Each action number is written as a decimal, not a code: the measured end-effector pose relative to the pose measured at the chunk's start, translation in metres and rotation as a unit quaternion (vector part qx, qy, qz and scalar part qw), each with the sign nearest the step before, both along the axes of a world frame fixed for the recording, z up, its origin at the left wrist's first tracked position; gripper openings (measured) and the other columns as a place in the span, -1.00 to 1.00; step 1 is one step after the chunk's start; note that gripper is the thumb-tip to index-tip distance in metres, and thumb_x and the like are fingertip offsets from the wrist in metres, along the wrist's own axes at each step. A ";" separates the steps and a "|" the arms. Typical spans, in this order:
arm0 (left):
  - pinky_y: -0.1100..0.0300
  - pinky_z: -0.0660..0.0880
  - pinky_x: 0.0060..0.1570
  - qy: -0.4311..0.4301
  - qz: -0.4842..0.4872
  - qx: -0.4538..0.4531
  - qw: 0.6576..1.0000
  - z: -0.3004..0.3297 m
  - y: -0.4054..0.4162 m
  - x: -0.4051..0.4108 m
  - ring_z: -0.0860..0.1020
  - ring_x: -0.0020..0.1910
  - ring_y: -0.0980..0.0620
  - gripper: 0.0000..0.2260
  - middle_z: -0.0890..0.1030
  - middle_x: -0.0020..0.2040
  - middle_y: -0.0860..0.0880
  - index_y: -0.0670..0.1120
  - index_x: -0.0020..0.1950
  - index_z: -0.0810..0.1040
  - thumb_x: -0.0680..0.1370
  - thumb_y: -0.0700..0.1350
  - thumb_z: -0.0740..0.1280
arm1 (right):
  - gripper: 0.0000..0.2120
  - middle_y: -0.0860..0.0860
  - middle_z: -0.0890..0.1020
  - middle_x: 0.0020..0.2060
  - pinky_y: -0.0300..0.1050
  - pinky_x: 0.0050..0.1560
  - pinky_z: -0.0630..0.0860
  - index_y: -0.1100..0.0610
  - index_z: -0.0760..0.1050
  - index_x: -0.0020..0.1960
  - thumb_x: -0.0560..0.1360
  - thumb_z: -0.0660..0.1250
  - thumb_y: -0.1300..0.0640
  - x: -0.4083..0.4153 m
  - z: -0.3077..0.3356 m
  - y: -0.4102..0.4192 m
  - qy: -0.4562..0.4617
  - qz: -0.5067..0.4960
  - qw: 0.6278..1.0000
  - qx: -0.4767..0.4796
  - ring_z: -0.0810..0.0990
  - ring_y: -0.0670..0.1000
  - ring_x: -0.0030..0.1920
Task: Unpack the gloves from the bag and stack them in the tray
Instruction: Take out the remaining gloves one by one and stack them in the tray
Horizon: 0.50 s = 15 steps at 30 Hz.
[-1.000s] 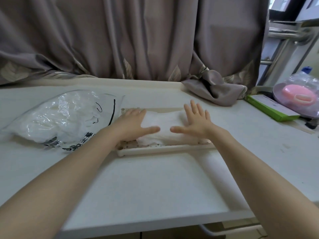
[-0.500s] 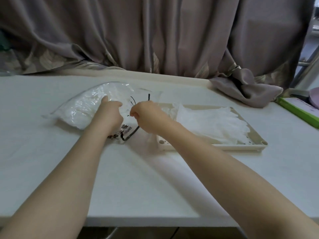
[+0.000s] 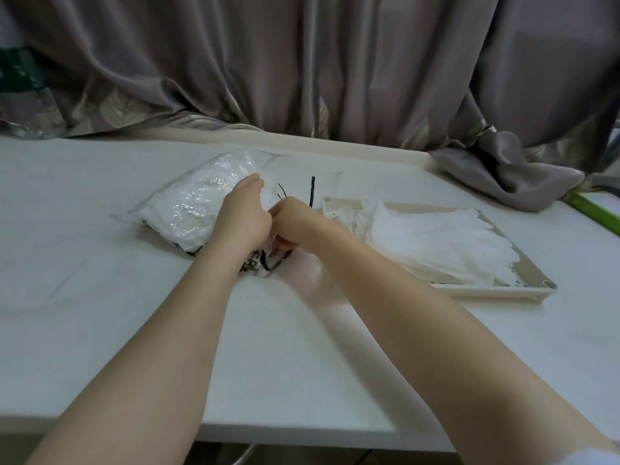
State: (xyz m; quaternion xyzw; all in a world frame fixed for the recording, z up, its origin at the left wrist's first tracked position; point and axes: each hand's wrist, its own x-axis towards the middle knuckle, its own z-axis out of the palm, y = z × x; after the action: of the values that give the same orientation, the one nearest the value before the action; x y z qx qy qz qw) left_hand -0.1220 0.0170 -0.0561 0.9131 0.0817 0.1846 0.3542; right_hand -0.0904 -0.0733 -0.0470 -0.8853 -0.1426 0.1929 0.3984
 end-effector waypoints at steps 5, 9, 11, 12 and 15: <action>0.16 0.26 0.26 0.053 -0.005 0.019 0.998 -0.004 -0.010 0.000 0.33 0.38 -0.08 -0.58 -0.02 0.55 -0.03 -0.18 0.40 0.34 0.53 -0.22 0.18 | -0.80 0.08 0.42 -0.39 -0.25 -0.40 0.38 0.18 0.42 -0.30 0.48 0.34 0.26 0.010 0.020 -0.042 -0.063 -0.104 0.983 0.137 0.38 -0.02 -0.40; 0.11 0.31 0.26 0.142 -0.061 0.080 0.985 -0.018 -0.018 0.000 0.33 0.38 -0.14 -0.75 -0.19 0.54 -0.10 0.00 0.17 0.51 0.51 -0.07 0.22 | -0.89 0.00 0.48 -0.27 -0.20 -0.20 0.36 0.11 0.46 -0.23 0.47 0.31 0.20 0.003 0.031 -0.077 0.013 -0.194 0.925 0.328 0.44 -0.01 -0.25; 0.02 0.11 0.43 0.175 -0.057 0.101 0.978 -0.021 -0.021 -0.002 0.08 0.49 -0.17 -0.63 -0.25 0.54 -0.07 0.10 0.31 0.43 0.49 -0.03 0.26 | -0.94 0.02 0.50 -0.25 -0.18 -0.16 0.36 0.14 0.47 -0.19 0.41 0.33 0.17 -0.005 0.033 -0.100 0.063 -0.192 0.891 0.406 0.46 0.02 -0.23; -0.04 -0.04 0.46 0.170 -0.045 0.121 0.977 -0.020 -0.022 -0.005 -0.08 0.51 -0.17 -0.56 -0.29 0.53 -0.06 0.13 0.37 0.36 0.48 -0.04 0.27 | -0.92 0.05 0.53 -0.25 -0.13 -0.12 0.39 0.17 0.49 -0.17 0.39 0.33 0.16 -0.007 0.031 -0.108 0.086 -0.168 0.877 0.441 0.50 0.05 -0.21; 0.01 -0.24 0.44 -0.014 -0.055 0.098 0.994 -0.002 -0.038 -0.016 -0.21 0.51 -0.08 -0.48 -0.20 0.54 -0.05 0.04 0.41 0.33 0.43 -0.14 0.17 | -0.79 0.10 0.54 -0.22 -0.06 -0.13 0.42 0.21 0.48 -0.09 0.38 0.34 0.08 -0.019 0.033 -0.133 0.073 -0.086 0.886 0.449 0.54 0.10 -0.18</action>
State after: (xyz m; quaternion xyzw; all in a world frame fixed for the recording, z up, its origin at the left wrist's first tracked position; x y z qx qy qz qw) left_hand -0.1381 -0.0214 -0.0585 0.9437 0.0078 0.1848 0.2742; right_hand -0.1091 -0.2062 -0.0140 -0.6041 -0.1076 0.1374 0.7776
